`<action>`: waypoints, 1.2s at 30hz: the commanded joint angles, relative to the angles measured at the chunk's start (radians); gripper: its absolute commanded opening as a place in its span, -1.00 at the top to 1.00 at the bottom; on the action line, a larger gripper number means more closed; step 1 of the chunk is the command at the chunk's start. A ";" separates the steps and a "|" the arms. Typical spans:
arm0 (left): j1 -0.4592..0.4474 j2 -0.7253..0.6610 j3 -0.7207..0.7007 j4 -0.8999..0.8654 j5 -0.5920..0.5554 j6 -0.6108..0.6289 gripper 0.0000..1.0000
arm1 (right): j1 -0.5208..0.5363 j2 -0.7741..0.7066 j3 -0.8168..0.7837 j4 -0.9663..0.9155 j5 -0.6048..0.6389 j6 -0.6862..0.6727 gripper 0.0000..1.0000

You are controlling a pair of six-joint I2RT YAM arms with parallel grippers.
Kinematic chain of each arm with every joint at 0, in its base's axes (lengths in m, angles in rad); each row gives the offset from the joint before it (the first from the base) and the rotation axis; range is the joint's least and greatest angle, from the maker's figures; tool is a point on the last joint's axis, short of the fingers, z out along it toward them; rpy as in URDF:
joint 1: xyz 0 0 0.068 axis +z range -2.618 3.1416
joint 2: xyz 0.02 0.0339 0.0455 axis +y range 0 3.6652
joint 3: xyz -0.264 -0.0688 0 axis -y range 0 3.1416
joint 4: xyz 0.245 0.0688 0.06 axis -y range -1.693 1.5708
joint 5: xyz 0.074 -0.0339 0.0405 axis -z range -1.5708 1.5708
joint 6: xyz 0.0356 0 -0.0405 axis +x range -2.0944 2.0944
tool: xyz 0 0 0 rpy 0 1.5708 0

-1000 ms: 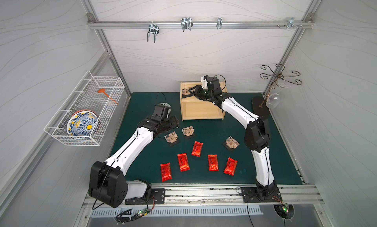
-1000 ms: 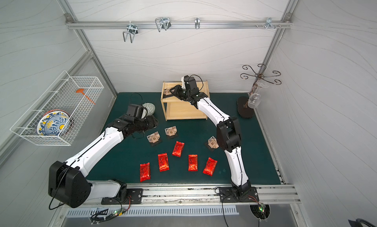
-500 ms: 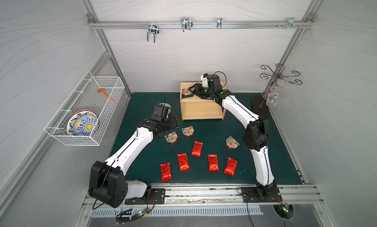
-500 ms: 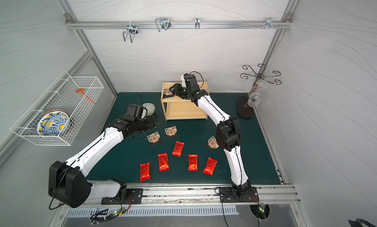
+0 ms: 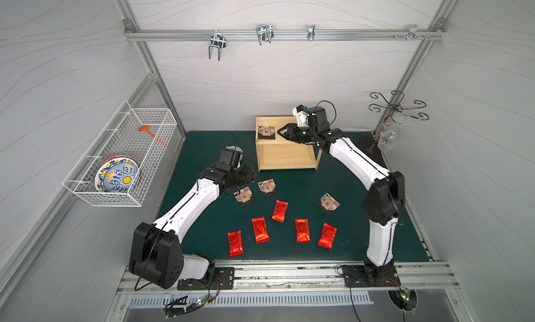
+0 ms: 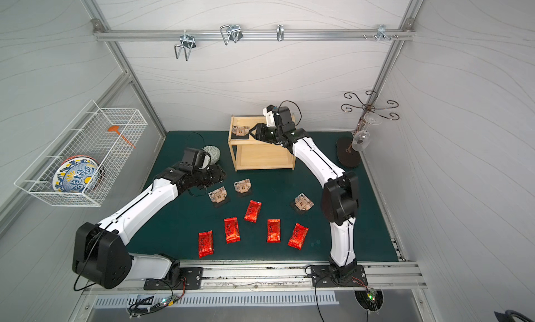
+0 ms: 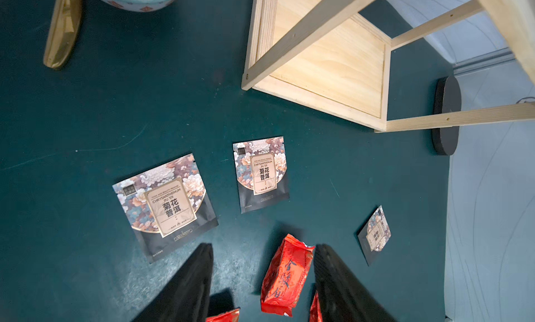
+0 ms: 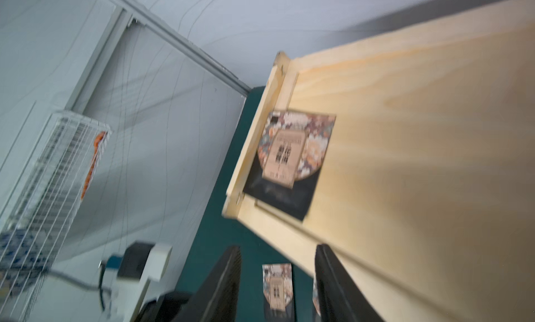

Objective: Place the tea bags on the shelf by color
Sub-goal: Pick up the tea bag from the center of the board.

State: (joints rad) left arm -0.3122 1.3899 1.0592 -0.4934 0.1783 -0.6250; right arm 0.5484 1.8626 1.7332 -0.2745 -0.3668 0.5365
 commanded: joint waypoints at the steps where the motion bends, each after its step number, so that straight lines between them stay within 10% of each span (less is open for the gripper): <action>1: 0.004 0.058 0.020 0.072 0.067 0.000 -0.07 | 0.062 -0.157 -0.284 0.156 -0.031 -0.098 0.12; 11: -0.039 0.266 0.037 0.164 0.038 -0.067 0.03 | 0.105 -0.156 -0.685 0.467 -0.060 -0.039 0.32; 36: -0.074 0.524 0.151 0.229 0.027 -0.085 0.03 | 0.081 0.129 -0.696 0.691 -0.032 0.056 0.33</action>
State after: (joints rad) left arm -0.3866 1.8881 1.1942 -0.3046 0.1986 -0.6971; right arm 0.6346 1.9633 1.0164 0.3916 -0.3969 0.5808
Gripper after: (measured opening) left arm 0.486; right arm 0.336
